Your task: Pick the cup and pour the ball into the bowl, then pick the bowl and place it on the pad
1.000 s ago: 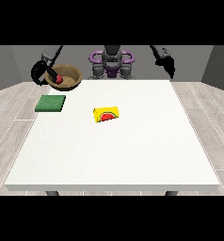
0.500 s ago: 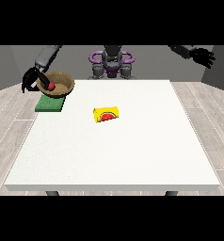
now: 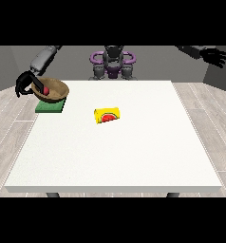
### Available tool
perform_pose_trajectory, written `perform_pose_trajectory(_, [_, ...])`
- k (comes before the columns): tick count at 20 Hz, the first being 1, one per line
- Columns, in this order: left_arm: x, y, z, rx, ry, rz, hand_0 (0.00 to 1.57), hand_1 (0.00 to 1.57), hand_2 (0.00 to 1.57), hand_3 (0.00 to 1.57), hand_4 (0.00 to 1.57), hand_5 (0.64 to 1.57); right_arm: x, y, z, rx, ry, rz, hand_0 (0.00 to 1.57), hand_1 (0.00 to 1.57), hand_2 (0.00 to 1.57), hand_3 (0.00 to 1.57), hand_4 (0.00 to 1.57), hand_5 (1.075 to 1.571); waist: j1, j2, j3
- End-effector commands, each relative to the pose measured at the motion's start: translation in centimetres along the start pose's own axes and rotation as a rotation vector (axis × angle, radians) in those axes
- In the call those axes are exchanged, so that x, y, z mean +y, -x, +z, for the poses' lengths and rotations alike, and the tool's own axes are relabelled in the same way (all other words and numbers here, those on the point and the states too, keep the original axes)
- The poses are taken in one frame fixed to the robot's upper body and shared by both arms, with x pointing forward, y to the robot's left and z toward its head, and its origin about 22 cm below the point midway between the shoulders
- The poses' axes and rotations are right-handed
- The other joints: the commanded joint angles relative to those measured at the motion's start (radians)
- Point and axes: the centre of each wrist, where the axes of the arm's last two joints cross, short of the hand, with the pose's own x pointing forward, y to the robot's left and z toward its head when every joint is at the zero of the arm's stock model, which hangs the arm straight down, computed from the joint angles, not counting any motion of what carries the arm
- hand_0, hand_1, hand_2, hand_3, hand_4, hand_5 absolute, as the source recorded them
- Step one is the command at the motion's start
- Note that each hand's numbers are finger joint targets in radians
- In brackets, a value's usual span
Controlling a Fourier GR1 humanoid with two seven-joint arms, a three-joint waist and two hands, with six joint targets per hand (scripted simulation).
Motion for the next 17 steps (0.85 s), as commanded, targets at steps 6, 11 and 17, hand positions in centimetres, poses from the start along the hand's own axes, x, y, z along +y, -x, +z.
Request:
perform_pose_trajectory(6, [1.2,0.2,0.8,0.008,0.001,-0.007,0.00,0.00,0.00,0.00,1.18,1.551,0.8,0.0,-0.4,0.061,-0.039,-0.002,0.00,0.00,0.42,0.65,0.00,1.460,0.005,-0.015,-0.0005])
perform_pose_trajectory(11, [-6.7,0.5,-1.3,0.081,0.081,0.015,0.00,0.00,0.00,0.00,1.01,1.569,1.0,-0.5,-0.9,0.127,-0.075,0.039,0.00,0.00,0.00,0.00,0.00,1.361,-0.002,-0.126,0.0014])
perform_pose_trajectory(17, [-9.6,5.0,2.4,0.308,0.118,0.028,0.00,0.00,0.00,0.00,0.90,1.559,3.3,-6.1,-1.4,0.053,-0.262,-0.011,0.00,0.00,0.00,0.00,0.48,1.434,-0.053,-0.344,-0.0014])
